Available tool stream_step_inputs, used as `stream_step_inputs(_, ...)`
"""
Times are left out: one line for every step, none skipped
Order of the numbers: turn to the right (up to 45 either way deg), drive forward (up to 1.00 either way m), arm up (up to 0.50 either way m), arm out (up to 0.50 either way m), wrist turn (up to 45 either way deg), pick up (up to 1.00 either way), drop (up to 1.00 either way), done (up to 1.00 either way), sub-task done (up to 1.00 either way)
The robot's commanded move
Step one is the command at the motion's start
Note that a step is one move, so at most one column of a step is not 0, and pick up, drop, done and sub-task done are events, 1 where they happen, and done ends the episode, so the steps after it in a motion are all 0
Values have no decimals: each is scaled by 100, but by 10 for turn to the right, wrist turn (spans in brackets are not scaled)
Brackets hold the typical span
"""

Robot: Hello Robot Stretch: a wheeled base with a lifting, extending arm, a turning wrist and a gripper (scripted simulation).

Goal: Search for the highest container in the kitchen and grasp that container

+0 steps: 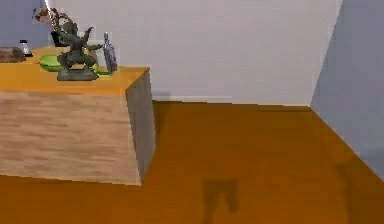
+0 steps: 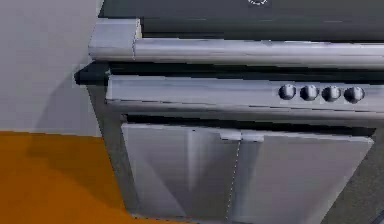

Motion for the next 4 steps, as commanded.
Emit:
stream_step_inputs(0, 100, 0, 0, 0, 0, 0, 0, 0)
stream_step_inputs(60, 0, 0, 0, 0, 0, 0, 0, 0)
stream_step_inputs(0, 30, 0, 0, 0, 0, 0, 0, 0)
stream_step_inputs(-450, 0, 0, 0, 0, 0, 0, 0, 0)
